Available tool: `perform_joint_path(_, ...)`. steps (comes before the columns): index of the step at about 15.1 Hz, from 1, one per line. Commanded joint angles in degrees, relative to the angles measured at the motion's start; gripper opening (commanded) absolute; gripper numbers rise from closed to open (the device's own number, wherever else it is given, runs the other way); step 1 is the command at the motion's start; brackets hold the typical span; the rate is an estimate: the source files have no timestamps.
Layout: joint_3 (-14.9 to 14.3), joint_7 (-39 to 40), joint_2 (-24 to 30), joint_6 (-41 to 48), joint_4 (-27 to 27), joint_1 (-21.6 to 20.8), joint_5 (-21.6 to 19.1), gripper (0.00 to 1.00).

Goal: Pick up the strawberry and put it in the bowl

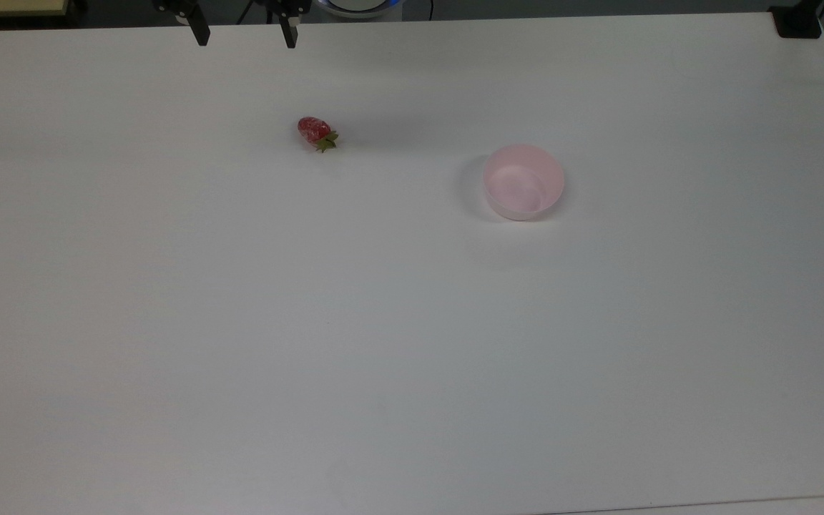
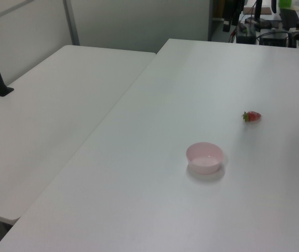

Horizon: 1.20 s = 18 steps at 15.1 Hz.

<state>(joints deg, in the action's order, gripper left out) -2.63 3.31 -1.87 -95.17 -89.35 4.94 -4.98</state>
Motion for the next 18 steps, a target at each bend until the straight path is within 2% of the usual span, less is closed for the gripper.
perform_joint_path(1, -0.10, 0.99, 0.64, 1.92, 0.06, -0.37, -0.30, 1.00)
perform_joint_path(10, -0.10, 6.27, 0.21, 4.73, -0.21, -0.55, 1.28, 1.00)
perform_joint_path(13, -0.01, 10.81, -1.81, 3.16, -1.34, -2.03, 5.83, 1.00)
perform_joint_path(14, -0.01, 15.10, -1.82, 1.50, -2.57, -2.48, 7.68, 1.00)
perform_joint_path(16, -0.01, 25.46, -1.12, -1.32, -7.29, -2.83, 8.66, 1.00)
perform_joint_path(18, -0.01, 26.83, -0.07, -6.14, -13.09, -4.58, 10.94, 1.00)
